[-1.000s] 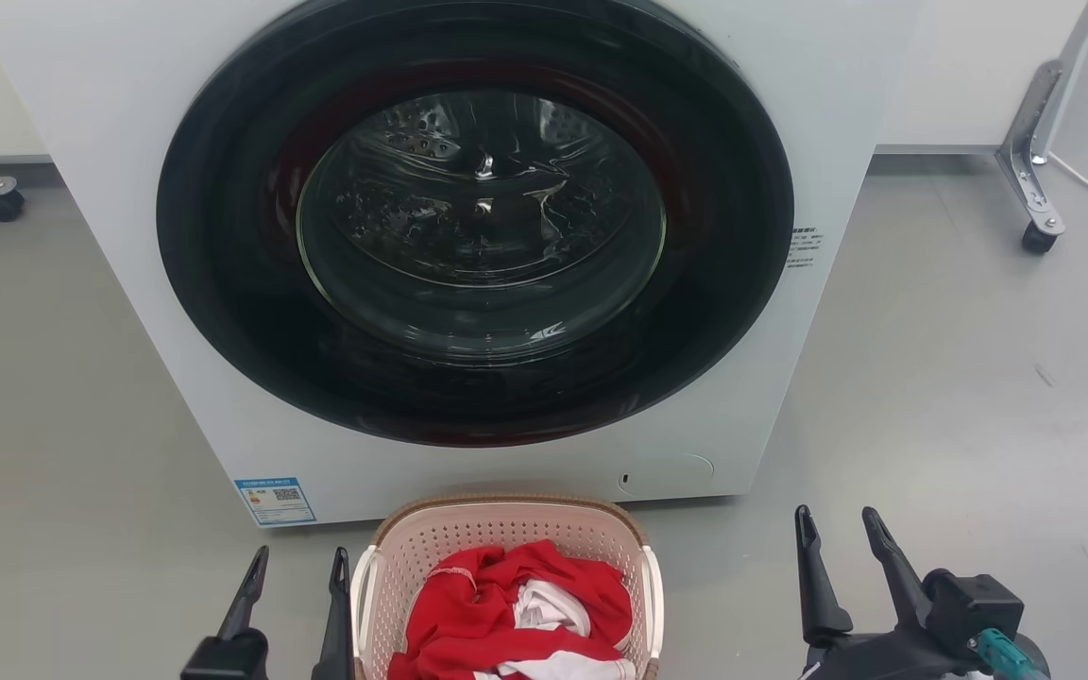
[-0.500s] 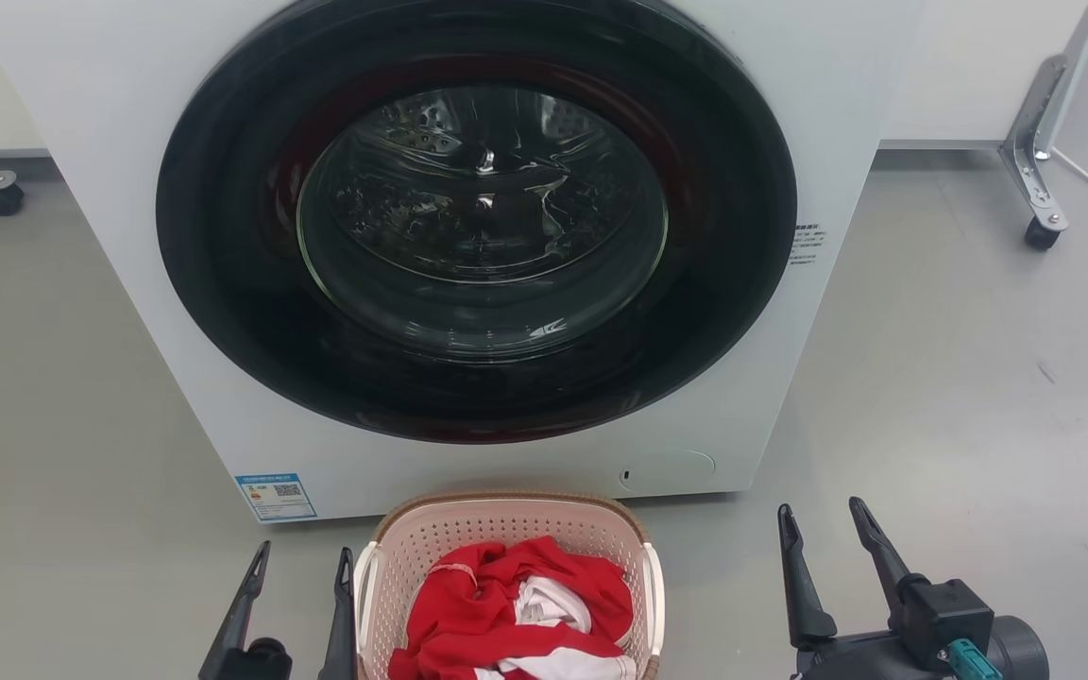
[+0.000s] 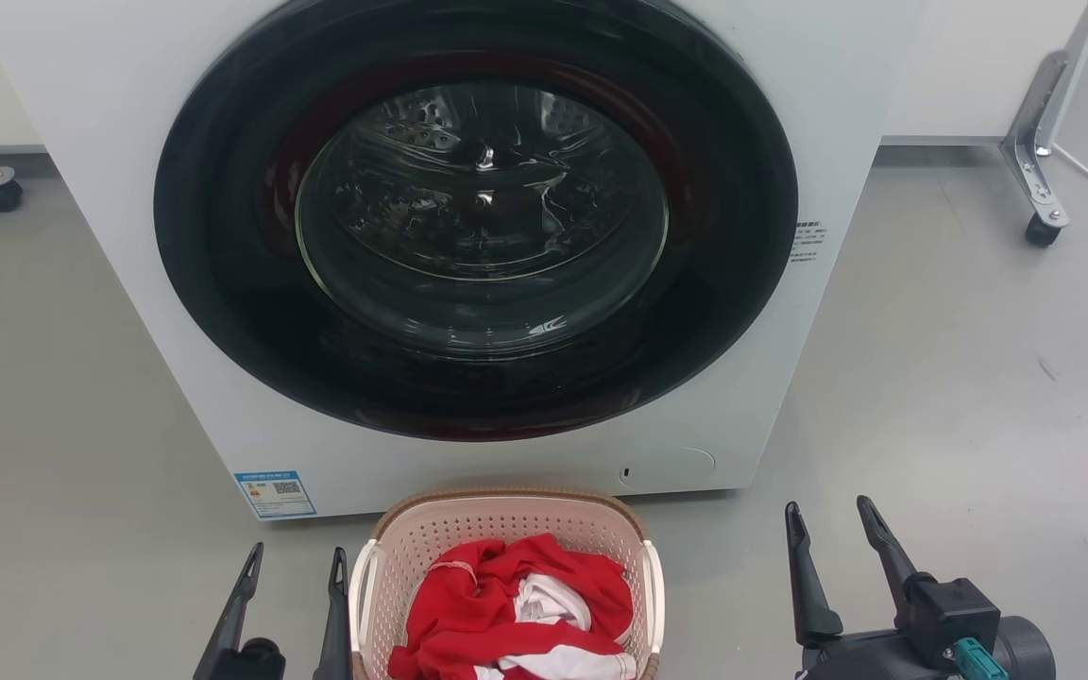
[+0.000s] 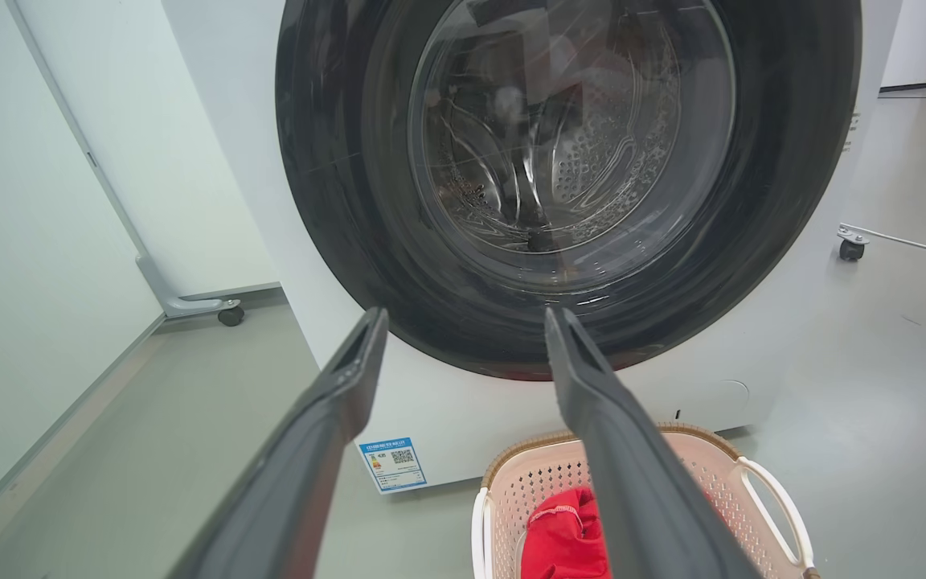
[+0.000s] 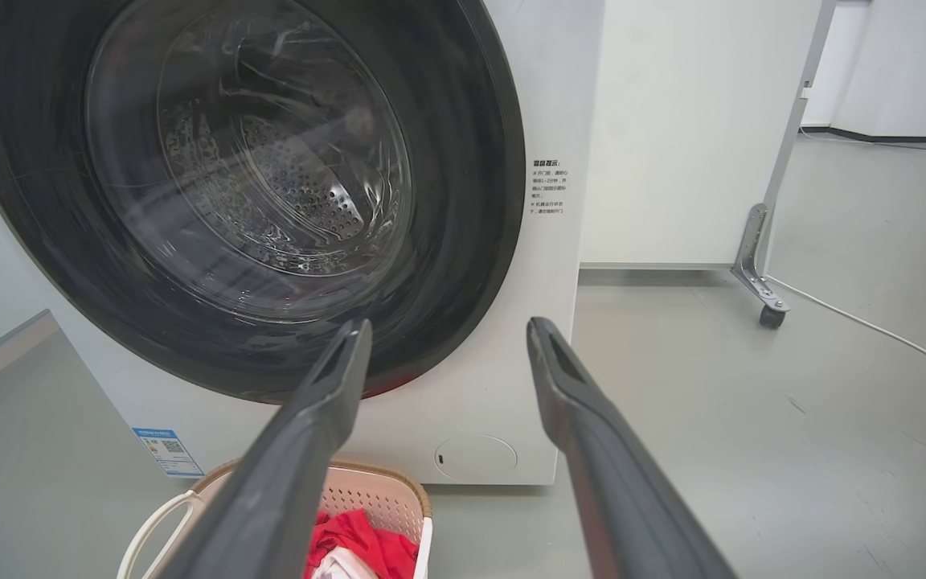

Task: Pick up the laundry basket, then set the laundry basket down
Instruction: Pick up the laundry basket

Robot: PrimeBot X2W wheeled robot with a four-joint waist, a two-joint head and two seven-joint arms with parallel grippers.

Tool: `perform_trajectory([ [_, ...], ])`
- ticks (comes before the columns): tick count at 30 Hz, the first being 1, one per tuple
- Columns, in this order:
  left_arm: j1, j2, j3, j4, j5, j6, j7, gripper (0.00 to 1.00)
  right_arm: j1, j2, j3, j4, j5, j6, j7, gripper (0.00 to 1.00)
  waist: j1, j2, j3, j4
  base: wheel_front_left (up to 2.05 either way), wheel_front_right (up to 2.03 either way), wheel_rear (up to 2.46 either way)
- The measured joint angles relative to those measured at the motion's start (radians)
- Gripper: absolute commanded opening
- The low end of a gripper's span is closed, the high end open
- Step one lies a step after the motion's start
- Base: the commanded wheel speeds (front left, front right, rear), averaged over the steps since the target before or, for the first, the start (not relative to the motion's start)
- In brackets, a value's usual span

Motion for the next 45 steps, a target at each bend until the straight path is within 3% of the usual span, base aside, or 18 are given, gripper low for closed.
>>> perform_trajectory([
  [22,-0.009,-0.004,0.004,-0.011,0.0,0.0,0.0,1.0,0.004,0.004,-0.023,-0.024,-0.006,0.01,0.0,1.0,0.0,0.0,0.055,0.006,0.0,0.0,0.0],
  [45,-0.302,-0.031,-0.02,0.146,-0.004,-0.012,-0.003,1.0,-0.23,-0.024,-0.075,0.049,-0.007,0.048,-0.005,1.0,0.0002,0.0001,0.345,0.032,0.0,0.0,0.0],
])
